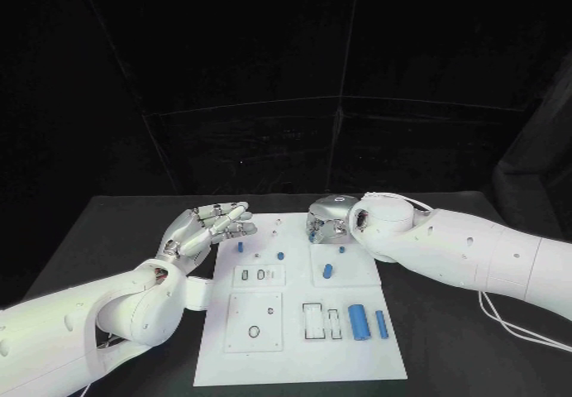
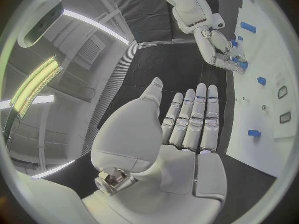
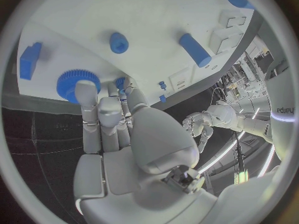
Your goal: Assemble the parts on the task board
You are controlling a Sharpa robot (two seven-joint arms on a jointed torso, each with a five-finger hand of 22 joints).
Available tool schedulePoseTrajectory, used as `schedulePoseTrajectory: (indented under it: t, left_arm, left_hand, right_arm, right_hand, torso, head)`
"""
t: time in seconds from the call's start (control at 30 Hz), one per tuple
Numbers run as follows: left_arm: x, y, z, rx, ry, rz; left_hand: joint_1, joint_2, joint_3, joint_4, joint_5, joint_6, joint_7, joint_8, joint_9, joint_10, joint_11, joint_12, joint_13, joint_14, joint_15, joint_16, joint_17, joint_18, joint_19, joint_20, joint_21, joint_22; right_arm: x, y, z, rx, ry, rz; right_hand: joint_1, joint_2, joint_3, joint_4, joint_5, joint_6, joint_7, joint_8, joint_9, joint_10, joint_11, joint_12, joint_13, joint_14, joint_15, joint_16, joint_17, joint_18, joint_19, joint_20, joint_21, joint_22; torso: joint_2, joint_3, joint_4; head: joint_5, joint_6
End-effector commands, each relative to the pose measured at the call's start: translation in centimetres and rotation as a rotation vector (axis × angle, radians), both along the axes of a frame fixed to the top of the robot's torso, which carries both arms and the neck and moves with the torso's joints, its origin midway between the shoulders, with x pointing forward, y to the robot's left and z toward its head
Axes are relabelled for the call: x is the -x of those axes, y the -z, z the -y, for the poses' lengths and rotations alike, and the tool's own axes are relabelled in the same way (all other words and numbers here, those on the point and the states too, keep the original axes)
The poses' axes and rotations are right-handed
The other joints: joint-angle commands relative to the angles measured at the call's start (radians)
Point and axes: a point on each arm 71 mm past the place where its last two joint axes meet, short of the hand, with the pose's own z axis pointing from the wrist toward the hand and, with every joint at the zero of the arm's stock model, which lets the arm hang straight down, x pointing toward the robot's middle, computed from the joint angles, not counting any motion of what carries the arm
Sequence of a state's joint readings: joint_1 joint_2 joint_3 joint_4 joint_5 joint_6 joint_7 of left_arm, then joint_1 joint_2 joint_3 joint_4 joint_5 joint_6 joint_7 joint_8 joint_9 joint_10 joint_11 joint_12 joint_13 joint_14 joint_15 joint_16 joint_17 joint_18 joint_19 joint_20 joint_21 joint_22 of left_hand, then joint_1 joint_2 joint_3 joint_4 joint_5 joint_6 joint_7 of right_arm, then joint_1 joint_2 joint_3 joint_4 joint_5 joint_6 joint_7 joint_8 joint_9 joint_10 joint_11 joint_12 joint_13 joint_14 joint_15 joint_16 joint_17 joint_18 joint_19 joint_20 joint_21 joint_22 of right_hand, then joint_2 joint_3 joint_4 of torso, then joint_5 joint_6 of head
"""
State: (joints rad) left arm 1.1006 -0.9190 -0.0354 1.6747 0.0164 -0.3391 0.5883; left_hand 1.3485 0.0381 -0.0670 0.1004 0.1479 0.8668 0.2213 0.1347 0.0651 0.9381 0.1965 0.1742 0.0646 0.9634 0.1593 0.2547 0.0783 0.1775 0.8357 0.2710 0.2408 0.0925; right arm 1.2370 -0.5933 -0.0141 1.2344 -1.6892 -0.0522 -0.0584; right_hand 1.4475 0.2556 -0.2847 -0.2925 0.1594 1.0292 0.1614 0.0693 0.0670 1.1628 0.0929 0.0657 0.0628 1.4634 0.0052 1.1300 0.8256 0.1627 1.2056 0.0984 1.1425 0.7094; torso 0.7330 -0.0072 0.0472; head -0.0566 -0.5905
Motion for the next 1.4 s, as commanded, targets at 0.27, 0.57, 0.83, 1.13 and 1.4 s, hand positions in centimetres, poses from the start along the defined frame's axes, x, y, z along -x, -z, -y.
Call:
schedulePoseTrajectory:
  t: [0.27,0.57,0.83,1.13,1.4]
  left_arm:
    - [0.0,-0.2,0.1,0.004,0.021,0.005]
    - [0.0,-0.2,0.1,0.005,0.025,0.003]
    - [-0.1,-0.2,0.2,0.006,0.031,0.001]
    - [-0.2,-0.3,0.4,0.007,0.039,-0.001]
    - [-0.3,-0.5,0.4,0.006,0.04,0.001]
  left_hand:
    - [-0.003,0.007,0.001,-0.007,-0.003,0.002,0.035,-0.006,-0.001,0.004,0.005,-0.004,-0.001,0.007,-0.001,-0.007,-0.001,0.005,0.006,-0.002,-0.006,-0.002]
    - [-0.002,0.008,0.001,-0.009,-0.005,0.002,0.035,-0.008,-0.001,0.004,0.005,-0.006,-0.001,0.008,0.0,-0.01,-0.002,0.005,0.007,-0.002,-0.008,-0.003]
    - [-0.002,0.008,0.001,-0.01,-0.005,0.002,0.035,-0.008,-0.001,0.004,0.005,-0.006,-0.001,0.008,0.0,-0.01,-0.002,0.005,0.007,-0.002,-0.008,-0.003]
    - [-0.002,0.009,0.001,-0.011,-0.005,0.001,0.035,-0.009,-0.001,0.004,0.006,-0.007,-0.001,0.008,0.0,-0.011,-0.002,0.005,0.007,-0.002,-0.009,-0.004]
    - [-0.002,0.009,0.001,-0.011,-0.005,0.001,0.035,-0.009,-0.001,0.004,0.006,-0.007,-0.001,0.008,0.0,-0.011,-0.002,0.005,0.007,-0.002,-0.009,-0.004]
  right_arm:
    - [0.5,-1.4,-0.3,-0.096,-0.007,0.126]
    - [0.6,-2.1,-1.3,-0.162,0.022,0.189]
    - [-0.5,-1.9,-3.5,-0.166,0.028,0.193]
    - [-1.3,-1.6,-5.5,-0.146,0.047,0.183]
    - [-1.4,-1.7,-6.1,-0.153,0.057,0.205]
  right_hand:
    - [0.011,0.027,0.02,0.001,-0.02,0.04,-0.005,0.003,0.002,0.04,-0.011,0.0,0.001,0.03,-0.012,0.063,0.064,-0.03,0.047,-0.002,0.08,0.114]
    - [0.011,0.028,0.027,0.001,-0.028,0.039,-0.004,-0.002,0.0,0.037,-0.01,-0.005,-0.001,0.026,-0.011,0.076,0.072,-0.031,0.046,-0.001,0.093,0.127]
    - [0.002,0.028,0.03,0.002,-0.034,0.029,0.002,-0.007,-0.002,0.018,-0.004,-0.006,-0.002,0.022,-0.006,0.085,0.075,-0.032,0.041,0.003,0.102,0.134]
    - [-0.004,0.029,0.032,0.002,-0.035,0.023,0.004,-0.008,-0.003,0.011,-0.001,-0.006,-0.002,0.02,-0.004,0.09,0.079,-0.032,0.039,0.005,0.106,0.138]
    - [-0.007,0.028,0.032,0.002,-0.036,0.02,0.005,-0.007,-0.003,0.007,0.0,-0.006,-0.002,0.02,-0.002,0.095,0.083,-0.033,0.039,0.006,0.108,0.14]
  torso:
    - [0.0,0.0006,-0.0004]
    - [0.003,-0.0006,0.0029]
    - [0.005,-0.0005,0.0032]
    - [0.007,-0.0011,0.0042]
    - [0.01,-0.0015,0.0029]
  head:
    - [0.0,0.0]
    - [0.002,0.01]
    - [0.007,0.012]
    - [0.012,0.012]
    - [0.017,0.012]
